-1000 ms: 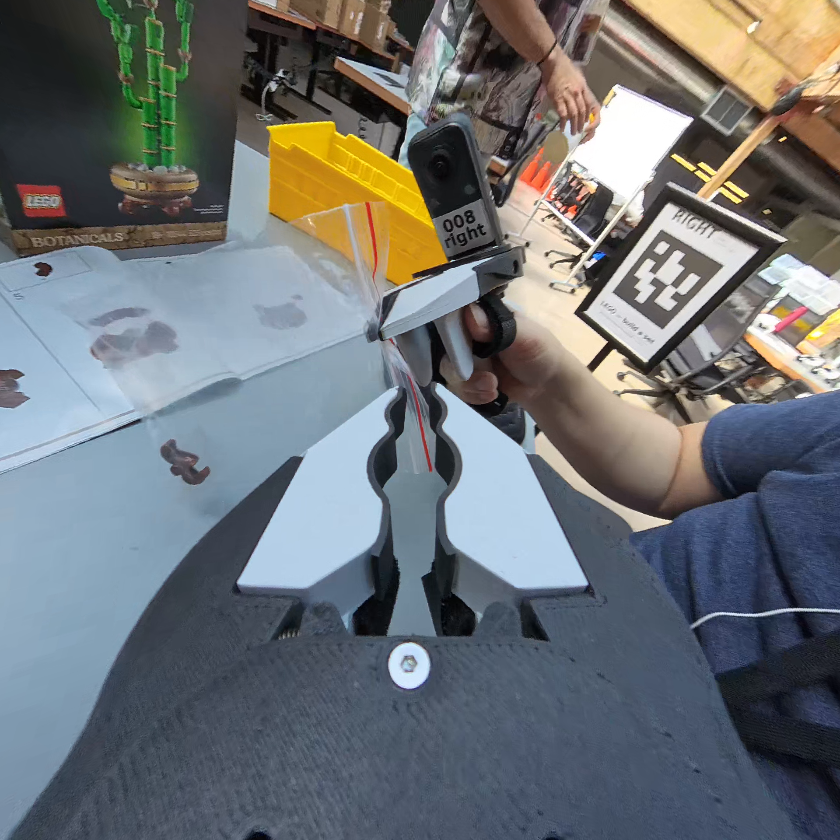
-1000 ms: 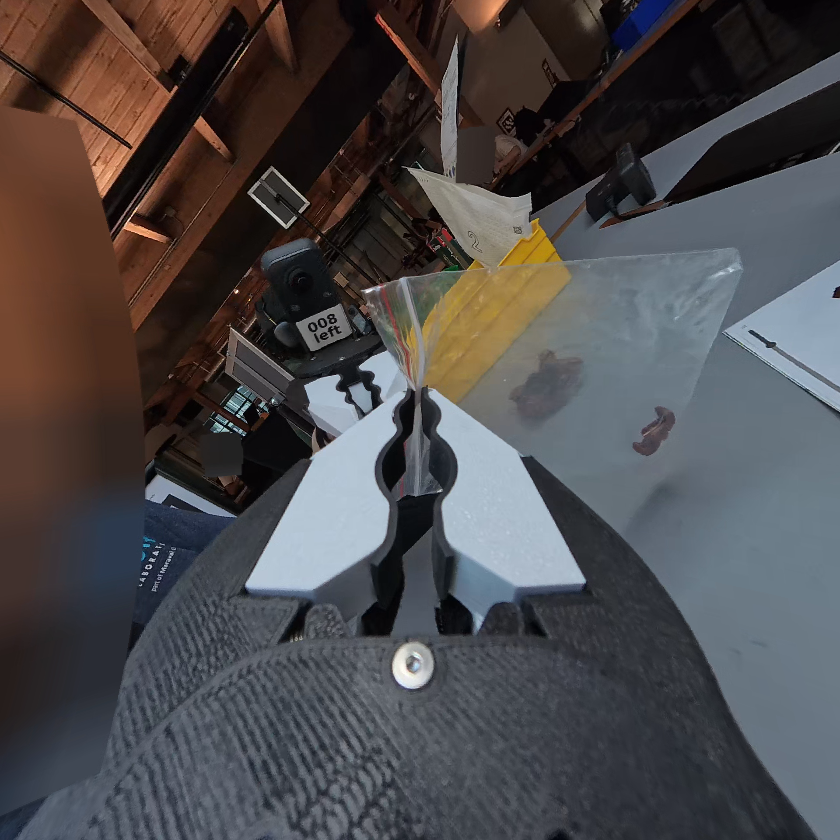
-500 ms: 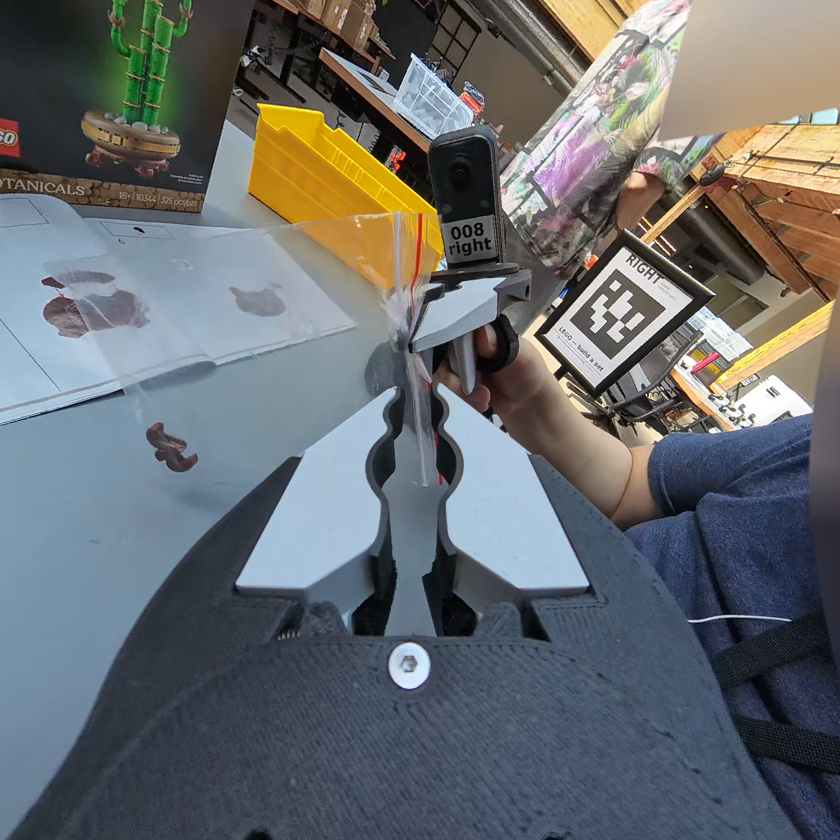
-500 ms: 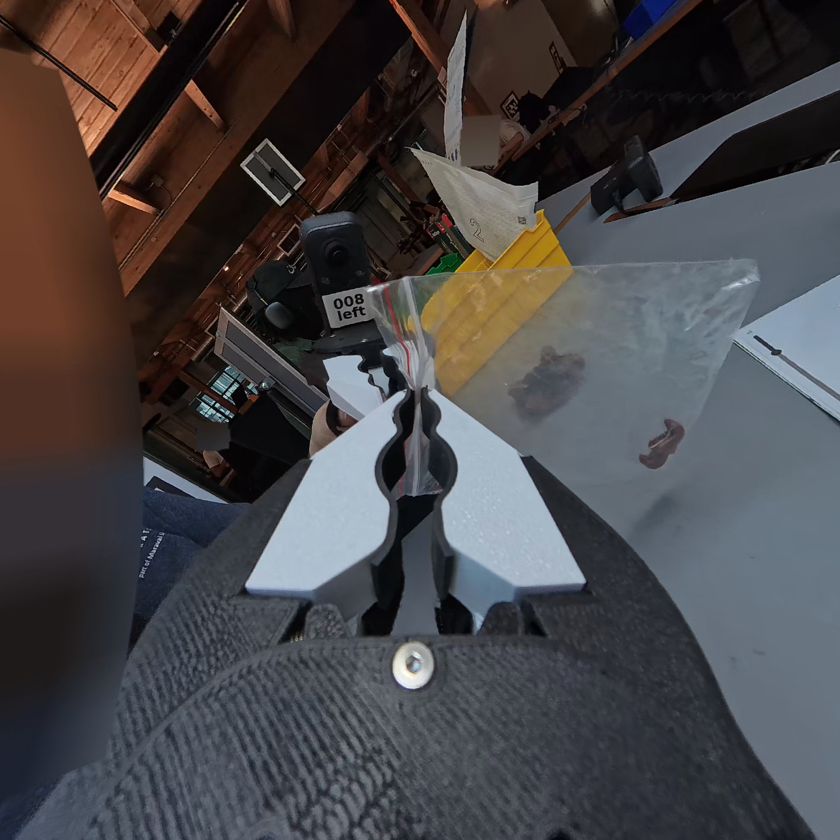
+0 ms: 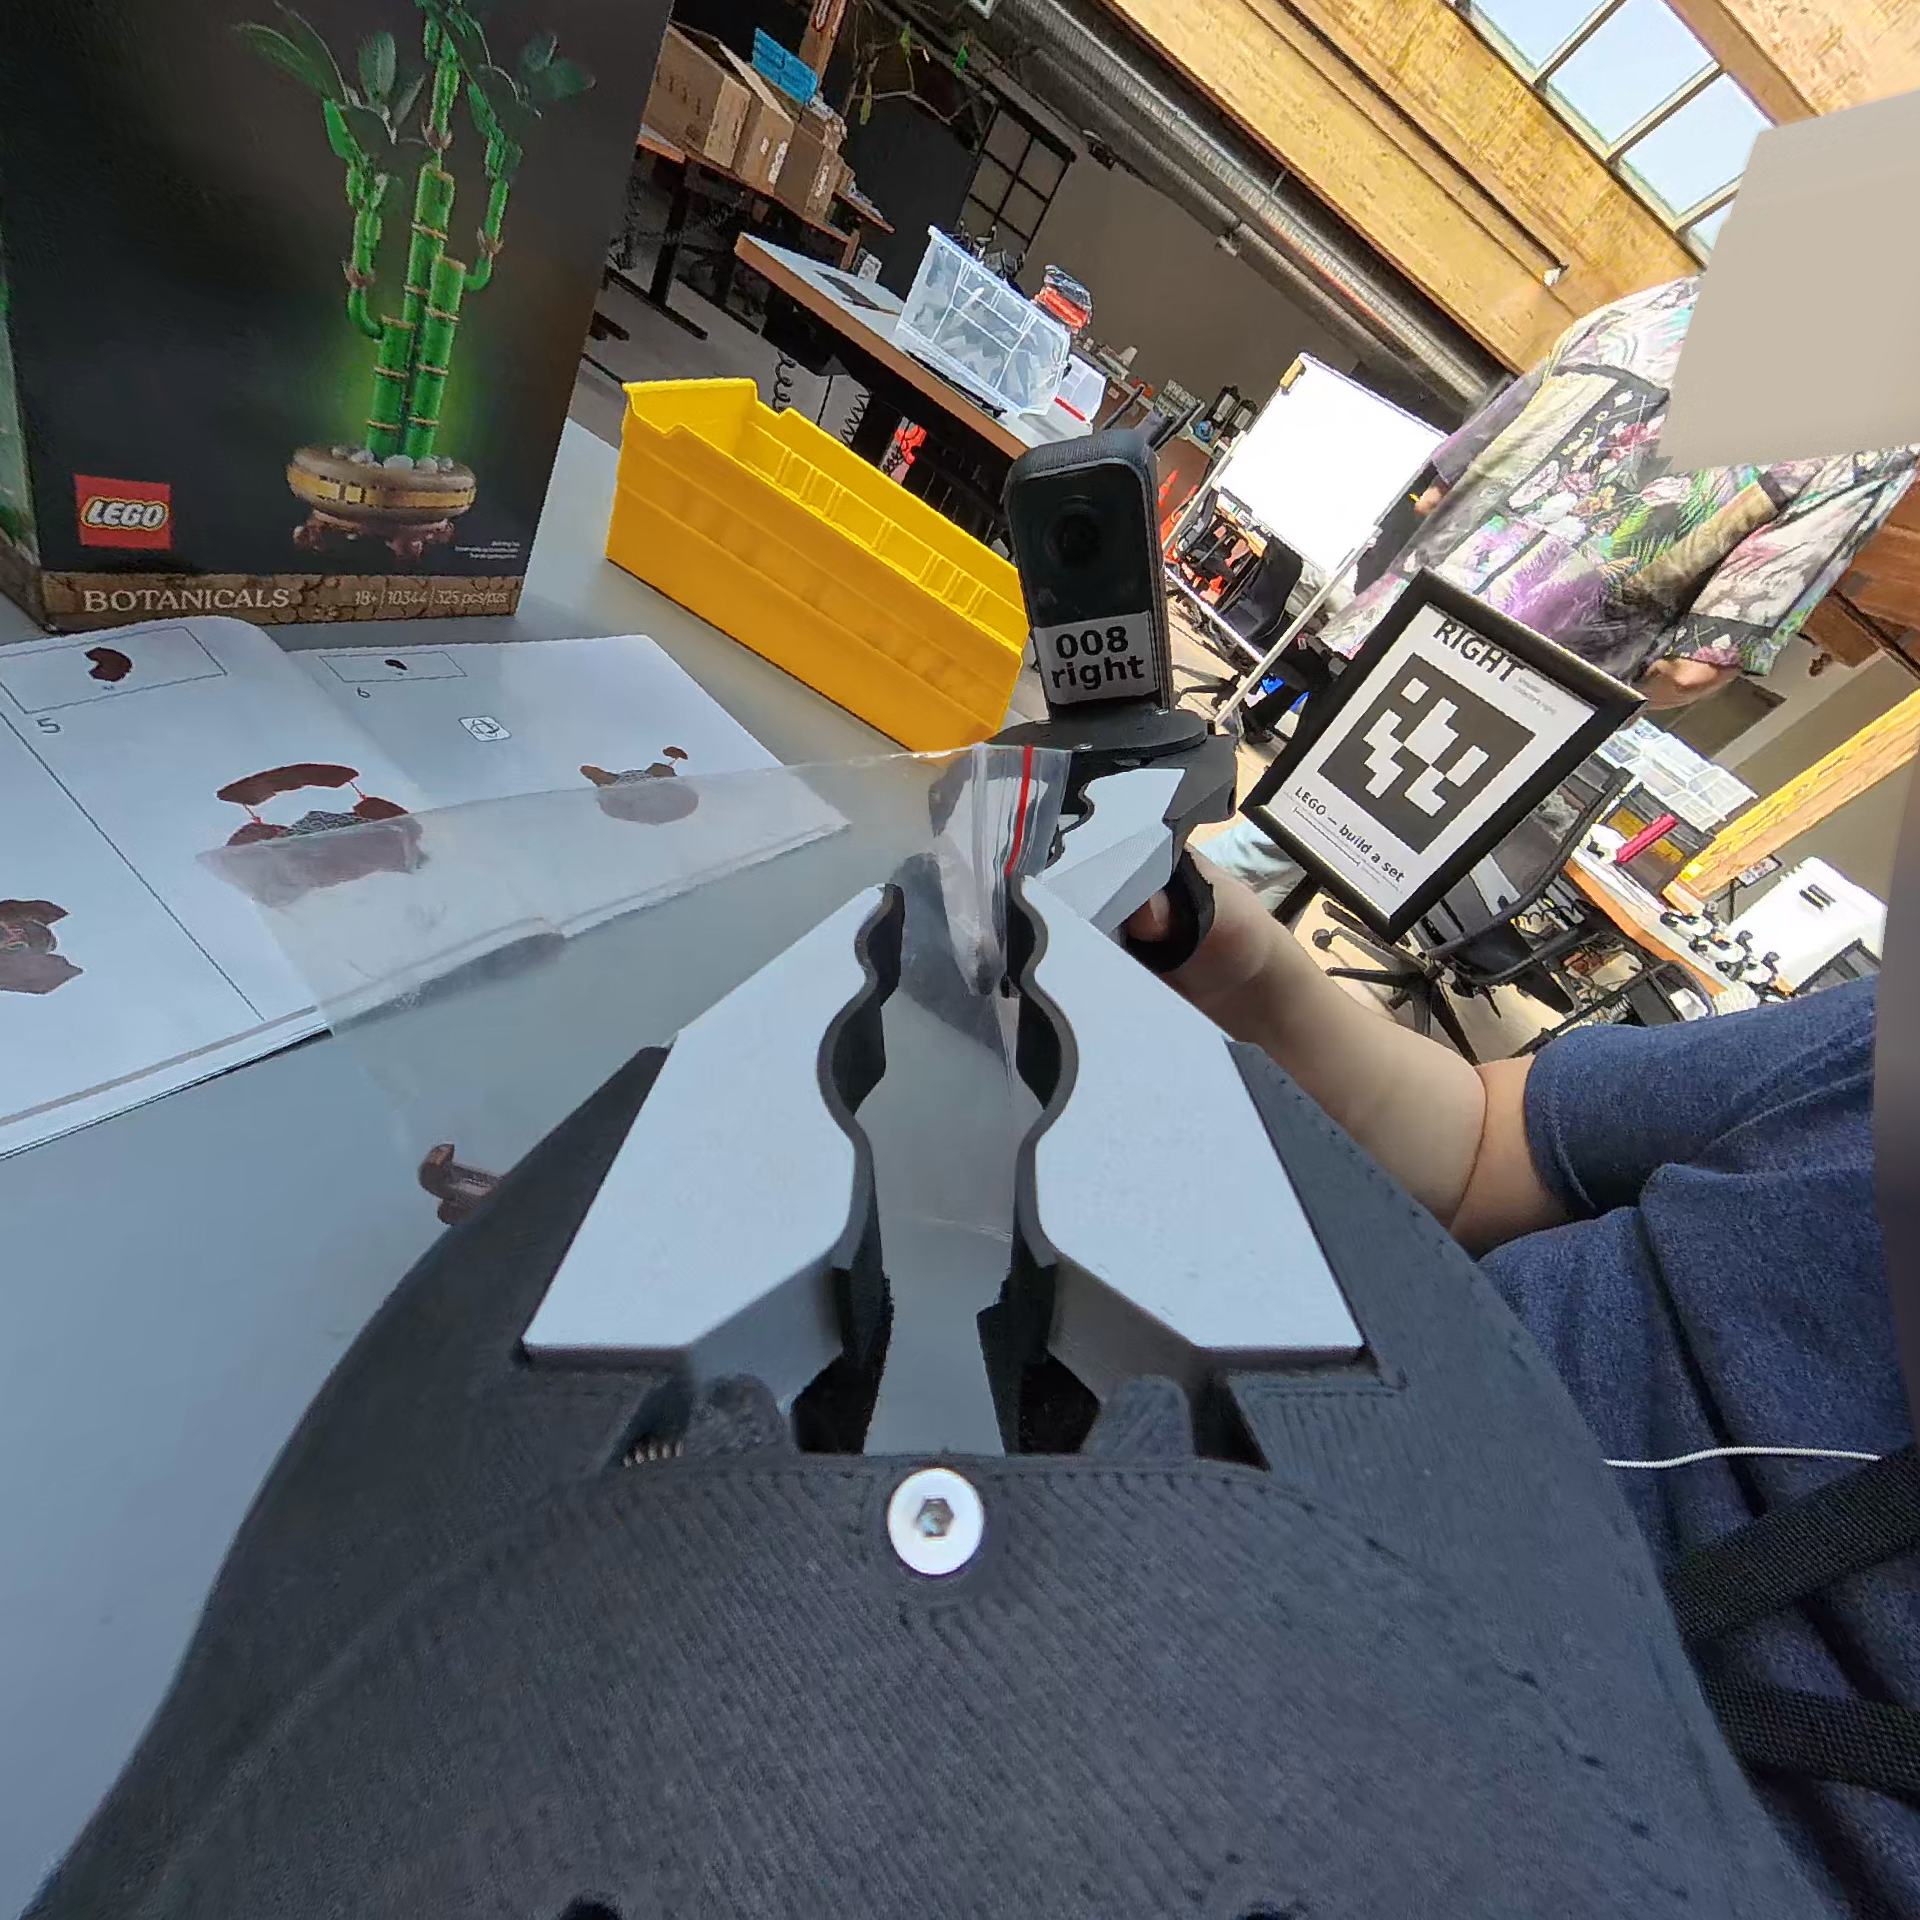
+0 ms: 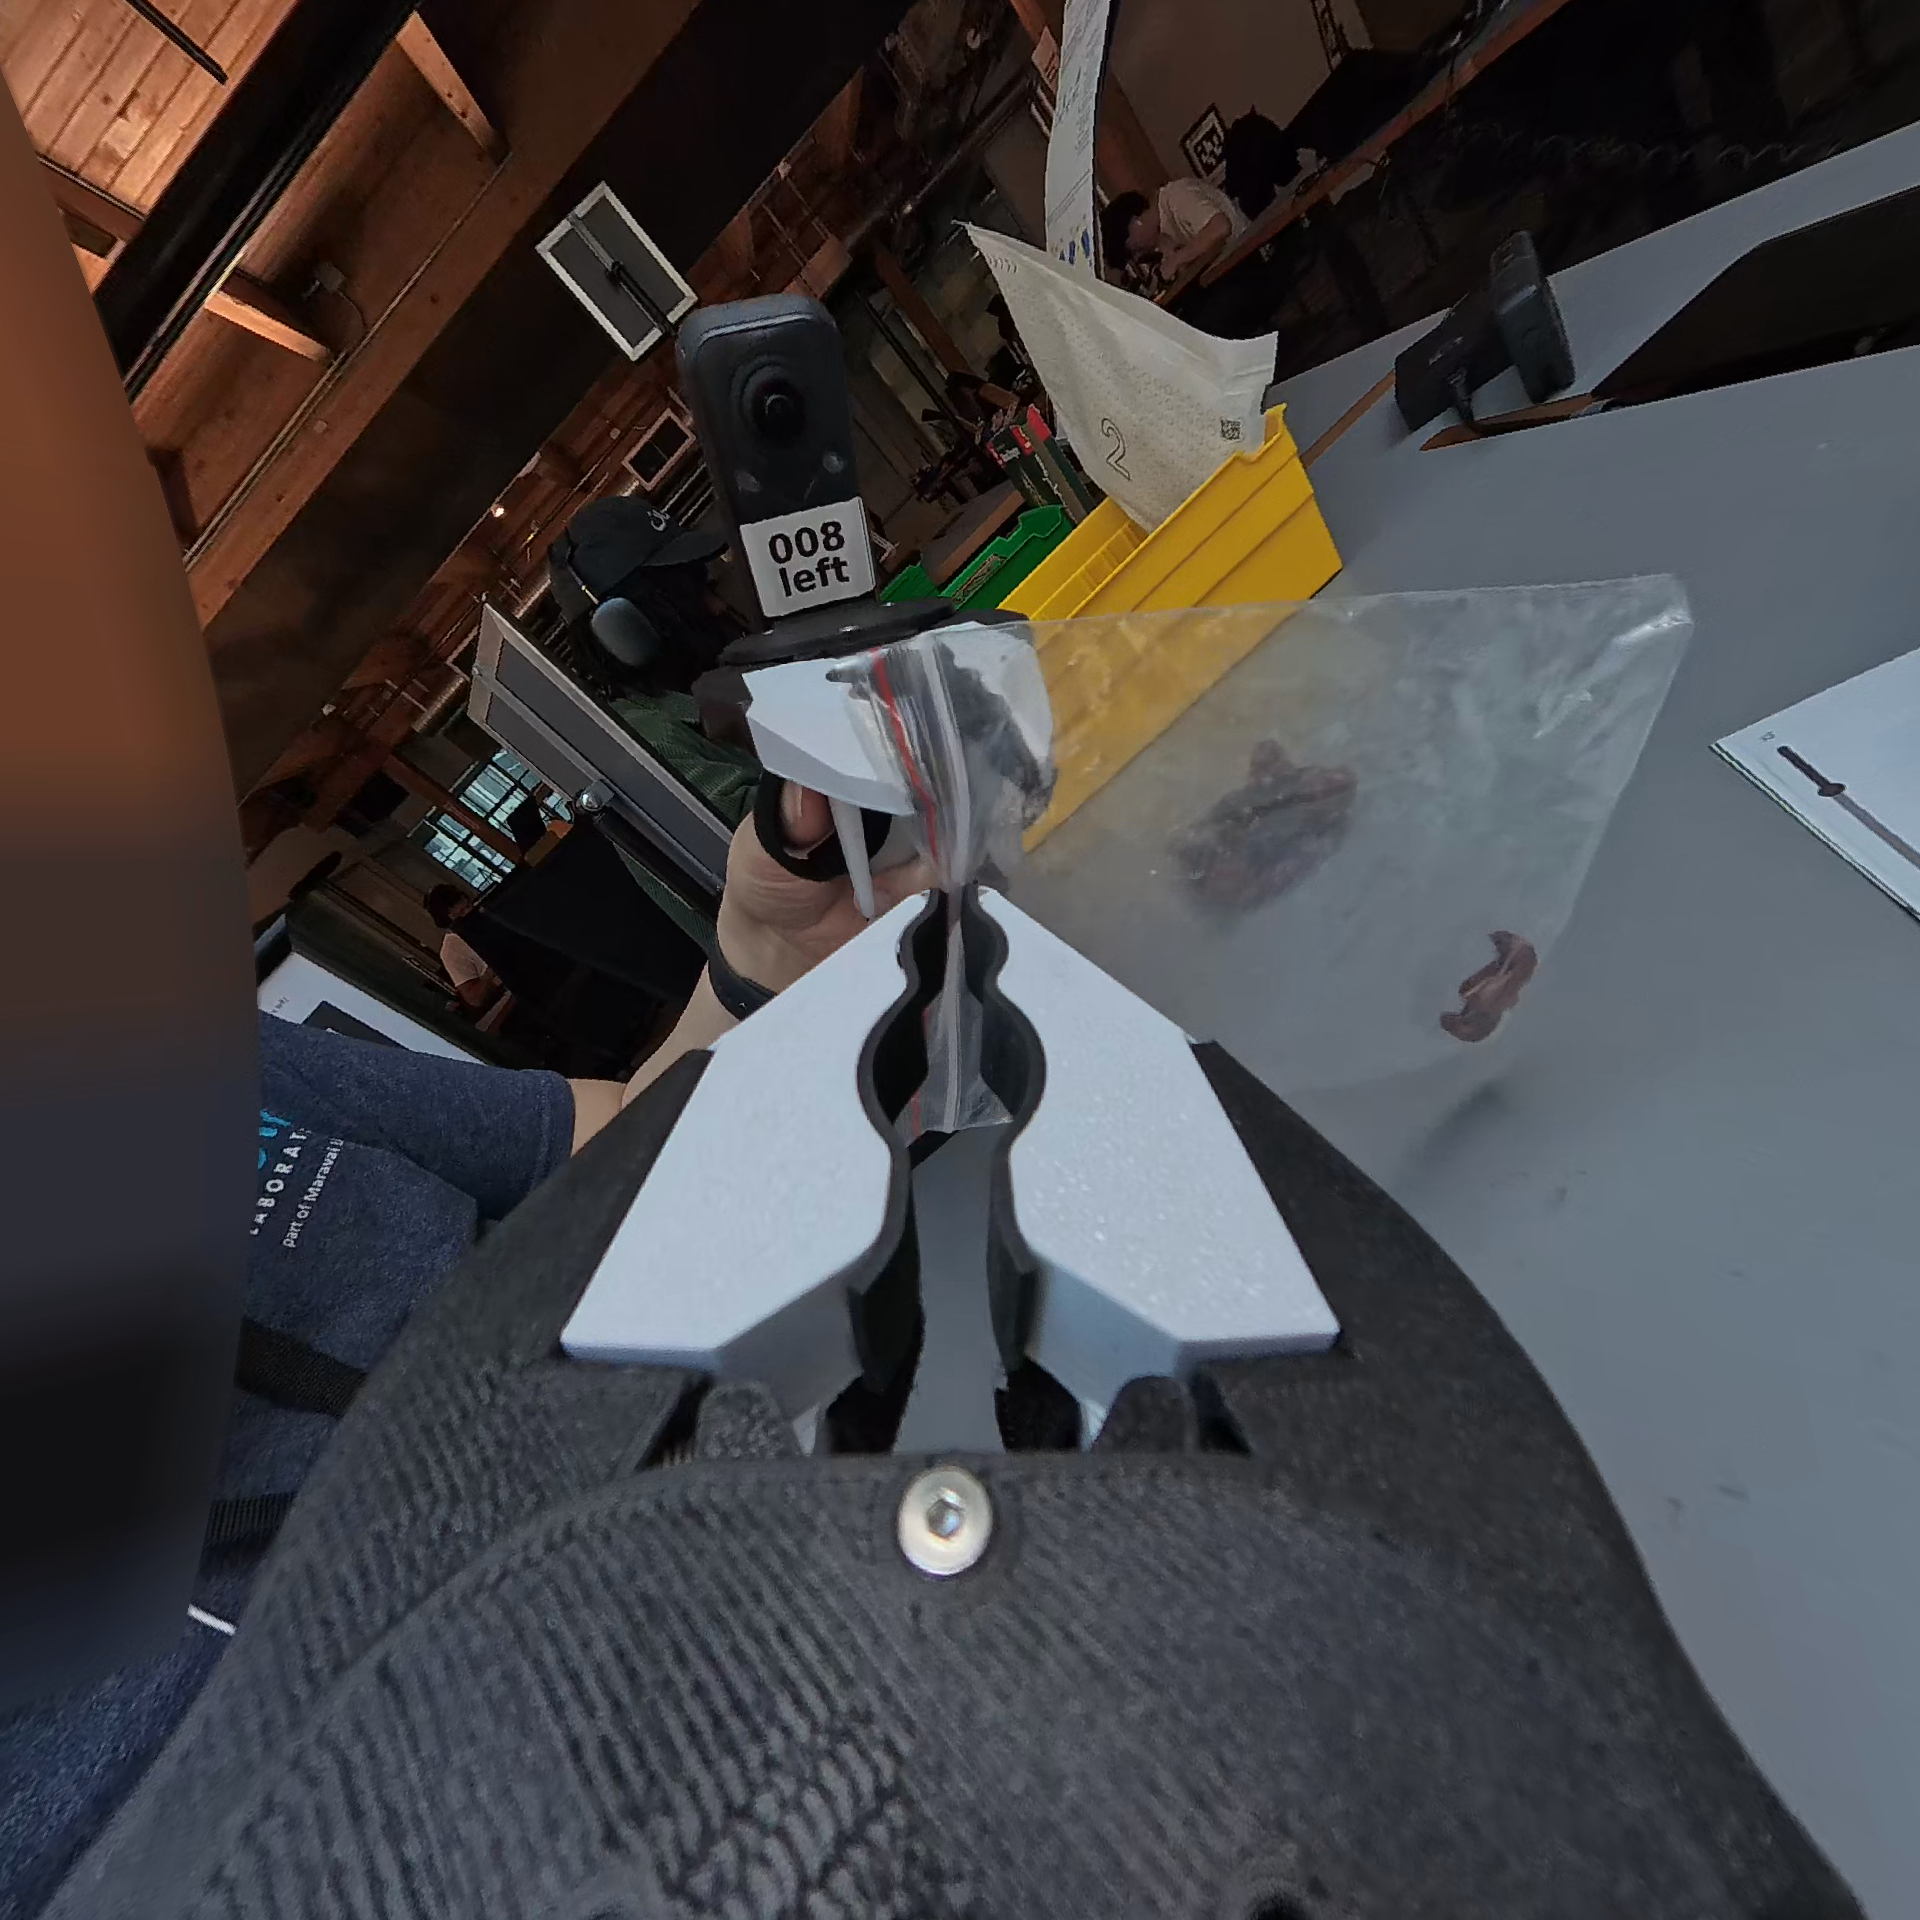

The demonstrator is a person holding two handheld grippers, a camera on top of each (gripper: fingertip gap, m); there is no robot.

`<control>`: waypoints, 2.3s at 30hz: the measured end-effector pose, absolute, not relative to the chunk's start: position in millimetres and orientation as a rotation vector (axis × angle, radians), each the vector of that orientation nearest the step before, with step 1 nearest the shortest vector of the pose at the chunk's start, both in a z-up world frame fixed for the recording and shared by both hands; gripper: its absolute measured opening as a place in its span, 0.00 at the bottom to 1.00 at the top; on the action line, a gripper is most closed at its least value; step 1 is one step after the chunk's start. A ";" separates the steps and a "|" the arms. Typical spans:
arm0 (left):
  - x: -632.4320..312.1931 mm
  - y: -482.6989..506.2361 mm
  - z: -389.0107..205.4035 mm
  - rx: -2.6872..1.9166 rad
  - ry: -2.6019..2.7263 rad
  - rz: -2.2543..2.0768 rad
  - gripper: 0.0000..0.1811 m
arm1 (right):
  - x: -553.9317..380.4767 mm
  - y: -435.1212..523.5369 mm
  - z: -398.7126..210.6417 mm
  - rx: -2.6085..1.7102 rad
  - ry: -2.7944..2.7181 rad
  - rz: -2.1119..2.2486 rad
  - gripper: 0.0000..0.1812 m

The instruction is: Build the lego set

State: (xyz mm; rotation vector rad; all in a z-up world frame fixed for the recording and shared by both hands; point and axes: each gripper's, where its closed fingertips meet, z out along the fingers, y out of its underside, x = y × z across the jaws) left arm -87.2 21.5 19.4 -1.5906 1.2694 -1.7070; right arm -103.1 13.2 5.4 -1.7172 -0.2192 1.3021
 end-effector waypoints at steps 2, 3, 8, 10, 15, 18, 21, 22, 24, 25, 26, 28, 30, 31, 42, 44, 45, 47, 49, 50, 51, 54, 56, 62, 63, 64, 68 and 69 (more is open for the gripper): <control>-86.6 20.7 19.1 -1.589 1.272 -1.701 0.10 | -102.3 13.1 4.7 -1.719 -0.218 1.301 0.00; -86.0 20.5 18.4 -1.592 1.274 -1.694 0.10 | -101.9 13.1 4.6 -1.718 -0.218 1.300 0.00; -84.0 16.8 15.5 -1.583 1.308 -1.672 0.03 | -103.4 11.4 5.9 -1.707 -0.225 1.330 0.00; -84.6 15.9 14.9 -1.581 1.316 -1.669 0.01 | -103.3 10.9 5.0 -1.708 -0.225 1.335 0.00; -93.0 11.5 24.3 -1.498 1.306 -1.753 0.04 | -101.6 8.1 11.3 -1.666 -0.195 1.408 0.00; -95.7 4.7 25.3 -1.438 1.361 -1.724 0.06 | -102.4 6.6 12.2 -1.670 -0.194 1.433 0.00; -94.7 1.7 25.5 -1.390 1.411 -1.637 0.06 | -105.2 5.7 12.0 -1.681 -0.204 1.437 0.00; -94.1 1.9 25.7 -1.382 1.419 -1.615 0.06 | -106.1 5.5 11.5 -1.687 -0.208 1.434 0.00; -93.2 1.5 25.6 -1.372 1.438 -1.586 0.04 | -107.5 4.8 11.5 -1.691 -0.215 1.432 0.00; -93.1 0.2 25.0 -1.366 1.455 -1.579 0.03 | -107.8 4.7 11.7 -1.693 -0.216 1.431 0.00; -92.7 0.3 23.7 -1.369 1.464 -1.565 0.02 | -107.6 4.8 11.7 -1.694 -0.215 1.427 0.00; -92.1 0.7 22.8 -1.368 1.468 -1.550 0.00 | -107.4 4.7 10.4 -1.703 -0.220 1.415 0.00; -92.1 0.5 22.1 -1.370 1.470 -1.552 0.00 | -107.4 4.5 9.9 -1.705 -0.221 1.417 0.00; -92.2 0.2 22.2 -1.372 1.469 -1.563 0.00 | -107.5 4.3 9.9 -1.702 -0.222 1.421 0.01; -91.9 22.7 17.2 -1.547 1.259 -1.610 0.00 | -89.3 14.9 26.2 -1.775 -0.281 0.807 0.10; -89.4 22.5 13.9 -1.563 1.260 -1.573 0.00 | -95.5 14.2 18.9 -1.868 -0.292 0.738 0.11; -88.1 21.2 13.7 -1.562 1.262 -1.565 0.00 | -95.0 15.2 15.7 -1.902 -0.267 0.714 0.10; -85.5 18.8 14.9 -1.559 1.259 -1.560 0.00 | -95.8 14.3 14.3 -1.928 -0.237 0.719 0.12; -83.0 14.1 17.0 -1.553 1.262 -1.578 0.00 | -96.1 13.2 10.5 -1.962 -0.237 0.694 0.12; -81.5 11.7 18.0 -1.550 1.263 -1.589 0.00 | -95.2 13.0 7.3 -1.983 -0.252 0.652 0.12; -80.1 9.0 18.9 -1.543 1.268 -1.600 0.00 | -94.2 13.0 4.7 -1.997 -0.265 0.610 0.12; -76.9 4.9 18.8 -1.535 1.284 -1.594 0.00 | -95.3 11.4 3.2 -2.006 -0.285 0.580 0.09; -76.3 3.9 19.2 -1.533 1.286 -1.595 0.00 | -95.9 9.3 5.4 -1.995 -0.278 0.617 0.09; -76.2 3.2 19.1 -1.530 1.289 -1.594 0.00 | -91.8 4.7 11.0 -1.939 -0.216 0.804 0.05; -76.1 2.7 18.8 -1.530 1.291 -1.596 0.00 | -91.6 4.0 12.1 -1.927 -0.206 0.835 0.05; -75.8 2.2 18.1 -1.531 1.294 -1.596 0.00 | -91.1 3.5 13.0 -1.917 -0.194 0.862 0.05; -75.0 1.0 17.0 -1.529 1.303 -1.598 0.00 | -84.7 3.6 14.6 -1.888 -0.158 0.907 0.00; -74.7 0.7 17.0 -1.529 1.303 -1.600 0.00 | -82.7 4.0 14.6 -1.883 -0.150 0.907 0.00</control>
